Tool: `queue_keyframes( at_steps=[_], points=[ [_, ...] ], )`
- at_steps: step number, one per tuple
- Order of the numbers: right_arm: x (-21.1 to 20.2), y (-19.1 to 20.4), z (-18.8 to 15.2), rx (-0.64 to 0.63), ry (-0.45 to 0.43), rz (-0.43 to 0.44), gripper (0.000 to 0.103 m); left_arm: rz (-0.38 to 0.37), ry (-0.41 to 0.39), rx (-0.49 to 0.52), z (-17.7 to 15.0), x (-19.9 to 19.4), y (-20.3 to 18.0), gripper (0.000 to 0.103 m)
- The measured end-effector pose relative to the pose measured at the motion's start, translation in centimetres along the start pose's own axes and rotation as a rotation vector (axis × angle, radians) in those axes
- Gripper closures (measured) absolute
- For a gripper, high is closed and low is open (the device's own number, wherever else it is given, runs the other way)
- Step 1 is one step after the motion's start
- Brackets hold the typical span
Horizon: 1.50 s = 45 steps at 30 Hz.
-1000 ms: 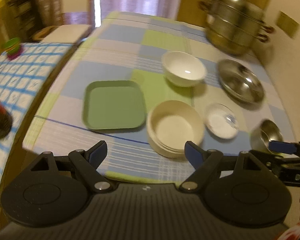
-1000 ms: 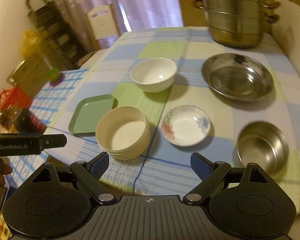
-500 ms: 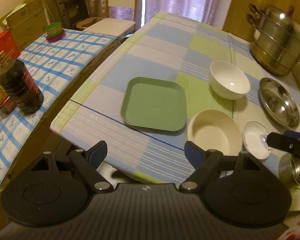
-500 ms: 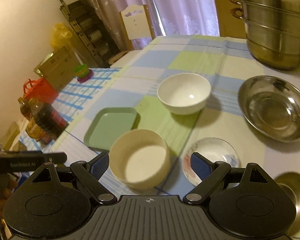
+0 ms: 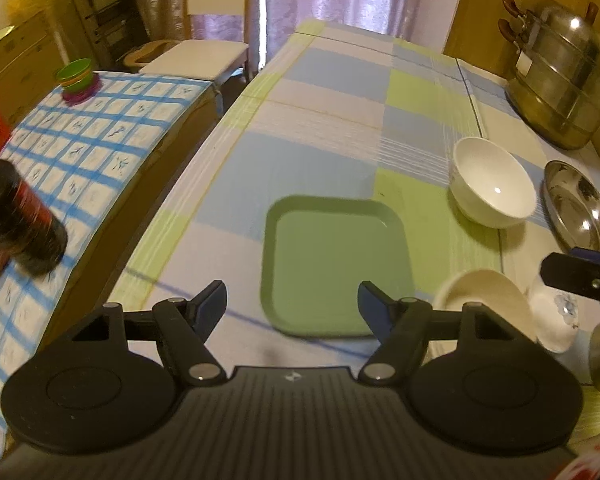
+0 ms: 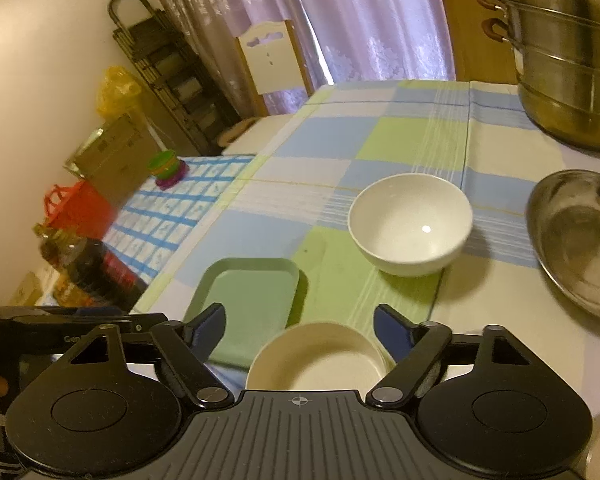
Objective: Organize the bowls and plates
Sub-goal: 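Move both grippers to the green square plate and close on its rim, then lift the green plate with both grippers and carry it over the steel plate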
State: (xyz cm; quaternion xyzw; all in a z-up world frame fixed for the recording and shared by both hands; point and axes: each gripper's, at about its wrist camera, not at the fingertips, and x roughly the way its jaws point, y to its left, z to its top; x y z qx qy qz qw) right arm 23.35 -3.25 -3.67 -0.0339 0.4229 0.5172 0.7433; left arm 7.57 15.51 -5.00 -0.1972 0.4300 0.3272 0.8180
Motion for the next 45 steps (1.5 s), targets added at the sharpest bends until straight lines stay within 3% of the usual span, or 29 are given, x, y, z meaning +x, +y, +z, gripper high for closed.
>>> queue_keyframes(
  at_steps=[4, 8, 13, 17, 27, 34, 45],
  points=[
    [3.7, 1.1, 0.9, 0.008, 0.045, -0.012, 0.041, -0.025, 0.012, 0.027, 1.2, 2.1, 1.2, 0.035],
    [7.9, 2.1, 1.2, -0.020, 0.116, -0.036, 0.053, -0.054, 0.044, 0.050, 1.6, 4.2, 2.2, 0.043],
    [11.4, 2.4, 0.9, -0.017, 0.194, -0.057, 0.063, -0.075, 0.082, 0.070, 1.7, 6.6, 3.3, 0.059],
    [13.3, 2.7, 1.2, -0.030, 0.239, -0.080, 0.071, -0.092, 0.106, 0.076, 1.9, 7.9, 3.9, 0.066],
    [15.5, 2.4, 1.4, 0.004, 0.327, -0.125, 0.088, -0.126, 0.145, 0.090, 2.5, 9.5, 4.2, 0.076],
    [15.7, 2.6, 1.5, 0.022, 0.333, -0.136, 0.098, -0.147, 0.160, 0.100, 2.7, 10.2, 4.1, 0.090],
    [14.0, 2.7, 2.4, 0.082, 0.267, -0.123, 0.099, -0.150, 0.118, 0.129, 4.5, 8.5, 4.2, 0.097]
  ],
)
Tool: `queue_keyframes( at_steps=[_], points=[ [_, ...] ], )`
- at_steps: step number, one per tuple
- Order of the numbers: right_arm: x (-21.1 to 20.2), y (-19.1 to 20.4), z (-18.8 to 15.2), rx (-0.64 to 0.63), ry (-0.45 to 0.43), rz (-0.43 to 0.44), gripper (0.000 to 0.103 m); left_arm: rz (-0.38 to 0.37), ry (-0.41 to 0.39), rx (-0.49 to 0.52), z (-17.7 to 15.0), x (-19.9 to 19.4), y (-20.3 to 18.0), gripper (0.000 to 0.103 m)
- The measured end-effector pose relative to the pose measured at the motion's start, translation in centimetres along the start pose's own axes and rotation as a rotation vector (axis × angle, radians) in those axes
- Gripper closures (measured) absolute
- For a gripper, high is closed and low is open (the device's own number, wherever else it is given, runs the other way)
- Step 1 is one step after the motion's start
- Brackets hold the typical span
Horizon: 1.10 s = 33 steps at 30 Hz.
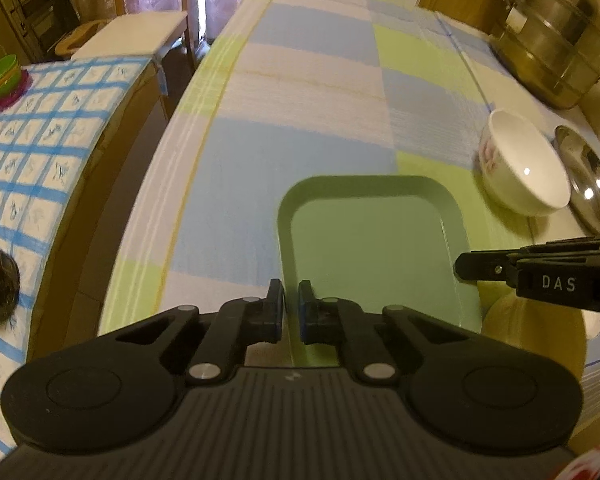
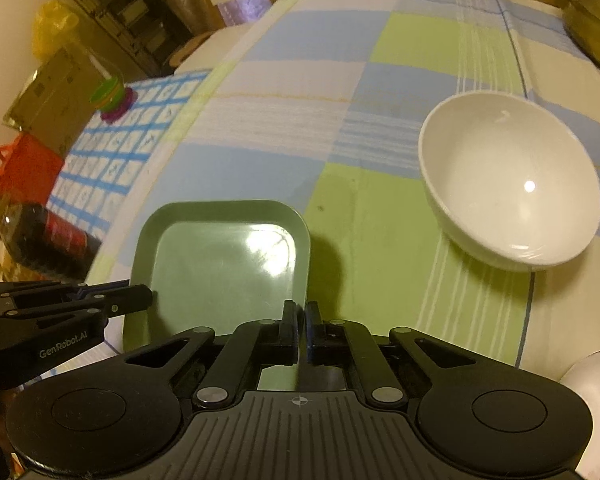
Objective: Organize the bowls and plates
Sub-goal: 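Lift the green plate with both grippers and carry it over the steel plate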
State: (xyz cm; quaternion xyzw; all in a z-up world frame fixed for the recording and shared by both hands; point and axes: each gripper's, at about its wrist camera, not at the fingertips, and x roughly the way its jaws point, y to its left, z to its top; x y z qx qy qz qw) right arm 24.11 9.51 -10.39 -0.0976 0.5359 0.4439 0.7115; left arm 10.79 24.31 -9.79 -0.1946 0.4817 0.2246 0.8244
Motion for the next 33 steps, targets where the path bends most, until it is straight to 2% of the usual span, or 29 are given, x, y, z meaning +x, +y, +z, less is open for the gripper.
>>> queue_keyframes(
  at_steps=[5, 11, 23, 33],
  points=[
    [-2.3, -0.6, 0.7, 0.038, -0.050, 0.012, 0.099, -0.016, -0.051, 0.037, 1.9, -1.9, -1.3, 0.096],
    [-5.9, -3.0, 0.7, 0.098, -0.121, -0.009, 0.099, -0.062, -0.102, 0.108, 4.1, -3.4, -5.1, 0.096],
    [-14.5, -11.6, -1.4, 0.250, -0.258, -0.124, 0.099, -0.205, -0.154, 0.260, 6.9, -3.1, -17.9, 0.096],
    [-19.3, -19.3, -3.6, 0.349, -0.308, -0.221, 0.099, -0.294, -0.152, 0.354, 7.7, -1.4, -28.3, 0.096]
  ],
)
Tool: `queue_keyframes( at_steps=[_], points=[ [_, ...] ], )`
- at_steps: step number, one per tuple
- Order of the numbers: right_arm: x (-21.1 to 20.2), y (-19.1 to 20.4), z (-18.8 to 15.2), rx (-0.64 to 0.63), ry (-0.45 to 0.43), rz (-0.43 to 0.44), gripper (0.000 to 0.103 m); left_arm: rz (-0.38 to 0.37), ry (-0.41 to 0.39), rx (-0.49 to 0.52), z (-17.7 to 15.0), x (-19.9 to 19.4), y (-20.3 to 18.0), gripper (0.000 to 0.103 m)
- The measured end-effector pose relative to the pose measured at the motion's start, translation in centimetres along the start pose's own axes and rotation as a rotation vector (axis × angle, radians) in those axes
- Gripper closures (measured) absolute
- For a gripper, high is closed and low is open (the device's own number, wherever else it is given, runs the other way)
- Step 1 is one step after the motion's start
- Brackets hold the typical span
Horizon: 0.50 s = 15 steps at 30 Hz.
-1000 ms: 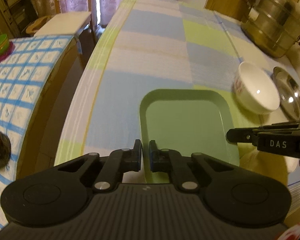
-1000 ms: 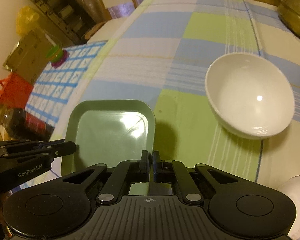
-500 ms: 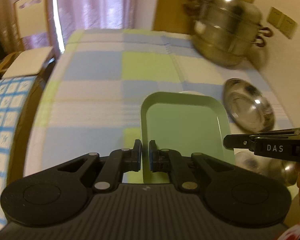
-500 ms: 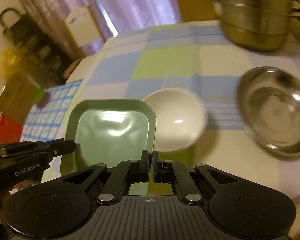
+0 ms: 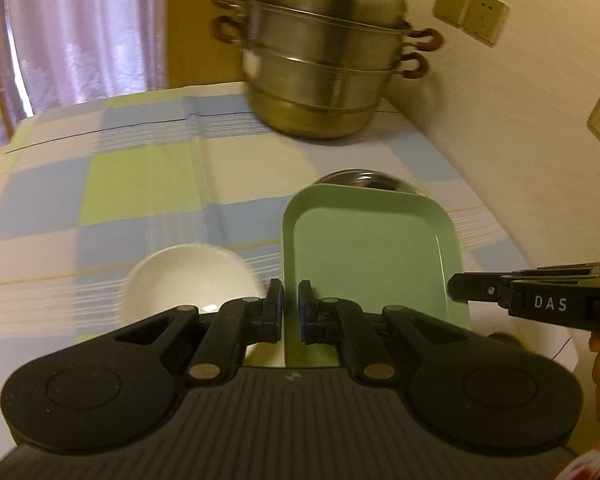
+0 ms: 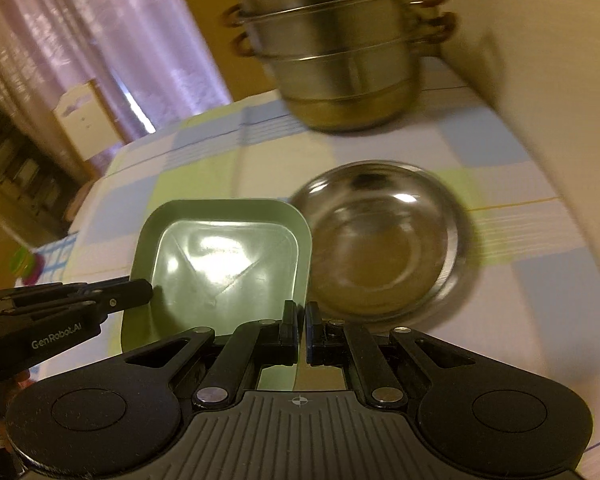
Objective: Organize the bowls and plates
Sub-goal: 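Lift the green plate with both grippers and carry it over the steel plate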
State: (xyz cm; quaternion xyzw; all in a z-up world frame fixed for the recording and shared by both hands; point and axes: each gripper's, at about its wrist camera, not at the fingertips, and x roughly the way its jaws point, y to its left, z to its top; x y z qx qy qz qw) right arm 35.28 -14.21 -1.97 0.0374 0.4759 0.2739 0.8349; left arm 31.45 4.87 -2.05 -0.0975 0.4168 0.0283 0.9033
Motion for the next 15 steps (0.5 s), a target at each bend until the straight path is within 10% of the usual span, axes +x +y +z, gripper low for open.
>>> queue_keyframes(
  at_steps=[15],
  points=[
    [3.4, -8.7, 3.4, 0.028, 0.009, -0.057, 0.099, 0.009, 0.046, -0.011, 3.7, 9.3, -4.9, 0.096]
  ],
)
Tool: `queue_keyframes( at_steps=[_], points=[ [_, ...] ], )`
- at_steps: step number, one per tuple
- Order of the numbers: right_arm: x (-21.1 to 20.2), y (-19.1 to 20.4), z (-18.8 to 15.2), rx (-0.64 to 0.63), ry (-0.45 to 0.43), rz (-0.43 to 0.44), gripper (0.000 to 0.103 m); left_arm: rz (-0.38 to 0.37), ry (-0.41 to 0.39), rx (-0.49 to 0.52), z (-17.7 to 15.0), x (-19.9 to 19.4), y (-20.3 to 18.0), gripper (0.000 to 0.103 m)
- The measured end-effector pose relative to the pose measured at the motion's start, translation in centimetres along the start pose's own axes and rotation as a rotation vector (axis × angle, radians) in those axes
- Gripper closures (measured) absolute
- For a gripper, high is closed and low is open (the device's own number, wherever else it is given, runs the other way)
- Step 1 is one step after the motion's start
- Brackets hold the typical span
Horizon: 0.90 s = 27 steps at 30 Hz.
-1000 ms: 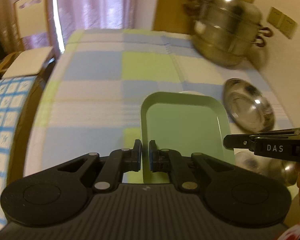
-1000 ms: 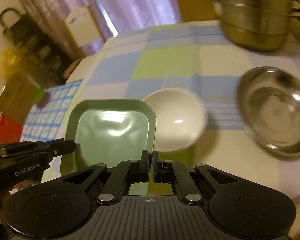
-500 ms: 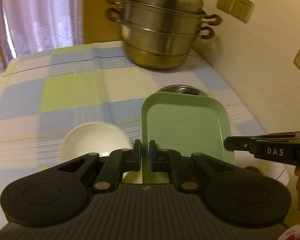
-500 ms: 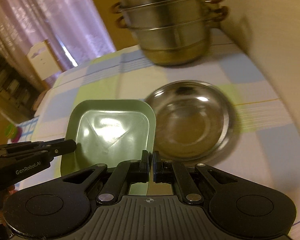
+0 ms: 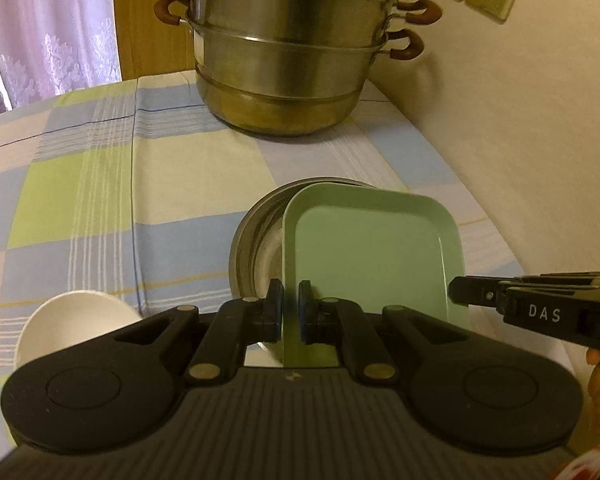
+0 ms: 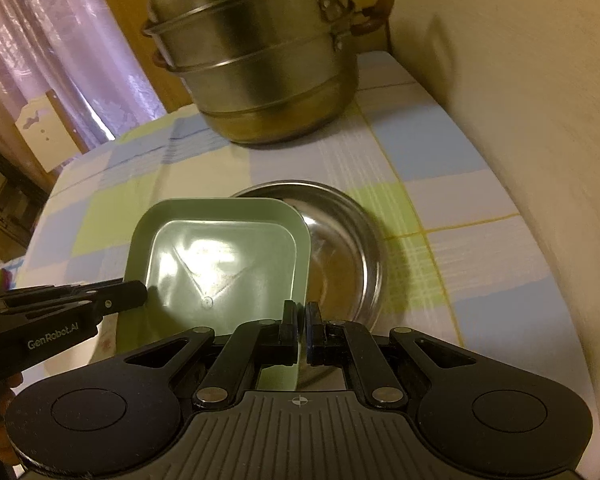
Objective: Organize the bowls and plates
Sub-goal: 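Lift the green plate with both grippers and carry it over the steel plate, then lower the green plate into the steel plate and open both grippers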
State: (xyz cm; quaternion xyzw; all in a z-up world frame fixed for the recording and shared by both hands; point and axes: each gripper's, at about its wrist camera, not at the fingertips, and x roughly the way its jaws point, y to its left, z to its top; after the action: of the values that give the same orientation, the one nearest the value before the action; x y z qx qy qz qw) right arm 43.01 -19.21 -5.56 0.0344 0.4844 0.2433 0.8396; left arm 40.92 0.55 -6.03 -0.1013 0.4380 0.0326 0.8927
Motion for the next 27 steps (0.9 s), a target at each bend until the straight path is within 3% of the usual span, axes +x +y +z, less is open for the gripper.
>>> queue_keyframes(
  at_steps=[12, 27],
  points=[
    [5.3, -2.6, 2.3, 0.012, 0.069, -0.012, 0.099, 0.052, 0.075, -0.009, 0.9, 5.6, -0.5, 0.096],
    [7.9, -3.4, 2.8, 0.022, 0.100, -0.016, 0.099, 0.060, 0.130, -0.025, 1.3, 8.3, -0.3, 0.096]
  ],
)
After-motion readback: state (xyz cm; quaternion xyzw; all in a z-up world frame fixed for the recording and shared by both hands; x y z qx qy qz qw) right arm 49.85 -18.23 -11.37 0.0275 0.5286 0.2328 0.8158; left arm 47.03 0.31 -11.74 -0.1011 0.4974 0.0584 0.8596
